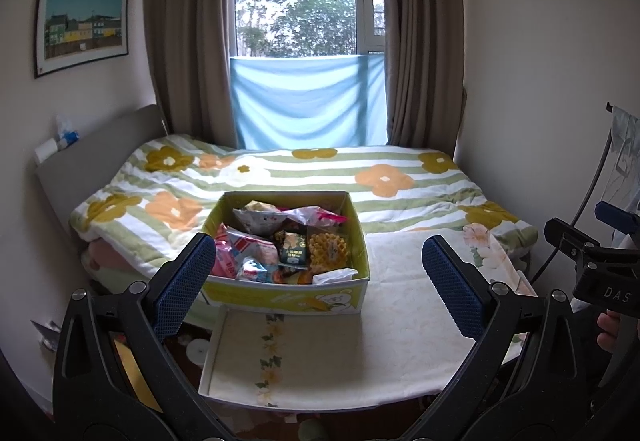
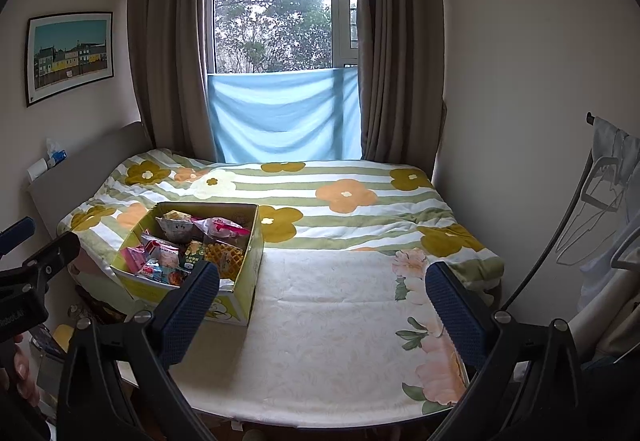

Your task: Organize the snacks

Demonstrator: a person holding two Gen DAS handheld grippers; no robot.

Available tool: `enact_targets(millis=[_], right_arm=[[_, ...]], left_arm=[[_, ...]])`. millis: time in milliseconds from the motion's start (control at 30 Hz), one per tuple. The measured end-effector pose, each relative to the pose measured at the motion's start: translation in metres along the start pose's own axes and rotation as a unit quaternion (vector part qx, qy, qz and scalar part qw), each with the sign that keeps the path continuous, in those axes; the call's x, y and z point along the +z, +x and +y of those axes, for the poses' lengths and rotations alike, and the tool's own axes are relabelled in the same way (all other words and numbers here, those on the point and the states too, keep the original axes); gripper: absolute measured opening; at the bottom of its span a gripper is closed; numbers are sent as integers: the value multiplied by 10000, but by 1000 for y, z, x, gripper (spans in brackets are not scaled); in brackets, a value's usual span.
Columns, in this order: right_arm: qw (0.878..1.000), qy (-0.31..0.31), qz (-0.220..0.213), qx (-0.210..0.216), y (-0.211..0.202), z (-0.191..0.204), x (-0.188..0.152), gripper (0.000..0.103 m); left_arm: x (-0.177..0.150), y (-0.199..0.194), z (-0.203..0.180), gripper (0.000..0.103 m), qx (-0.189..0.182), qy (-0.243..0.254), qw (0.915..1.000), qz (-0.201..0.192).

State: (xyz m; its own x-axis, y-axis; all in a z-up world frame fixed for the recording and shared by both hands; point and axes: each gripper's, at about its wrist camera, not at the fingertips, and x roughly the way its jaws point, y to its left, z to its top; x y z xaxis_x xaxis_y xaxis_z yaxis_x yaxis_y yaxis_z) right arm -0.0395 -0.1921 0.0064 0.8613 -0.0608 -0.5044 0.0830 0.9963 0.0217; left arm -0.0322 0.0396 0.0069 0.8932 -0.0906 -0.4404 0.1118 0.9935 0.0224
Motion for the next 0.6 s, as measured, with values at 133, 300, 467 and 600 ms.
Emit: enact_targets(millis=[133, 300, 467, 600], right_arm=[[10000, 5, 6, -15, -1, 0, -1, 102], [10000, 34, -18, -24, -2, 1, -2, 103], [10000, 37, -20, -19, -3, 2, -2, 103], [10000, 33, -6, -14, -3, 2, -2, 102]], left_arm=[[0, 0, -1, 103, -7, -5, 10000, 16], [0, 0, -1, 103, -21, -18, 10000, 11], [-1, 1, -1, 103, 3, -2, 10000, -2], [-1, 2, -3, 103, 70, 13, 10000, 18]])
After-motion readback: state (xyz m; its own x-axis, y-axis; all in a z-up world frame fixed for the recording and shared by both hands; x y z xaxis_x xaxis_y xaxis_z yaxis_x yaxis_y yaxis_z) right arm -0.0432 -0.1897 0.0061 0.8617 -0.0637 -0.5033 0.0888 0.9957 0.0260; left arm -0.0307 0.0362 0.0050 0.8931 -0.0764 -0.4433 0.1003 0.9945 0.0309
